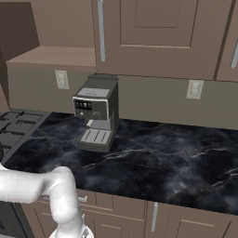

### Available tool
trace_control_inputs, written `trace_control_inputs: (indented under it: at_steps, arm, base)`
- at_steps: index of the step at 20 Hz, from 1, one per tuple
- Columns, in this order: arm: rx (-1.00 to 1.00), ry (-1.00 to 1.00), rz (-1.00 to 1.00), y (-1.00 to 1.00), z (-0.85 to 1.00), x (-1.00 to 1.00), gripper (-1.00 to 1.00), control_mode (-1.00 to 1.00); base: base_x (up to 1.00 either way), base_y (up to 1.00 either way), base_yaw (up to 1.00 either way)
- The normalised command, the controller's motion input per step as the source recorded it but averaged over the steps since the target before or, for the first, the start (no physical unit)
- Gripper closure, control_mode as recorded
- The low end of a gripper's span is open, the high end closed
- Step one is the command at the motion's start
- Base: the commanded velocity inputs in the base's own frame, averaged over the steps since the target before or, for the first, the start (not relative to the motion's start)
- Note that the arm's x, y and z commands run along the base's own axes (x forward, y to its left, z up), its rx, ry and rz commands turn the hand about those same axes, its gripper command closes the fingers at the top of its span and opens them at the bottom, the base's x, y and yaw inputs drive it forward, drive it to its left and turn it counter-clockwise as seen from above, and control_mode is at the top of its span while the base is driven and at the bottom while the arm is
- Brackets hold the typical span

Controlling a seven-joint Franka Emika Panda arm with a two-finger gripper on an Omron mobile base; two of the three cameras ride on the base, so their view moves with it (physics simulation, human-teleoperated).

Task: Pick the bell pepper from the counter and place it in the cabinet. Then close the cabinet.

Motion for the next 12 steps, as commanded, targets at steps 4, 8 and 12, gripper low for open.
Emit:
trace_control_inputs:
  at_steps: [4,8,12]
  arm:
    - [0.09,-0.47,0.06,-1.00,-0.63,0.65,-1.00,-1.00]
    - [0.00,-0.48,0.09,-1.00,-0.83,1.00,-1.00,-1.00]
    - [0.05,-0.31,0.06,-1.00,-0.61,1.00,-1.00,-1.00]
  base:
    - [0.00,0.00,0.00]
    - [0.00,0.00,0.00]
    - [0.00,0.00,0.00]
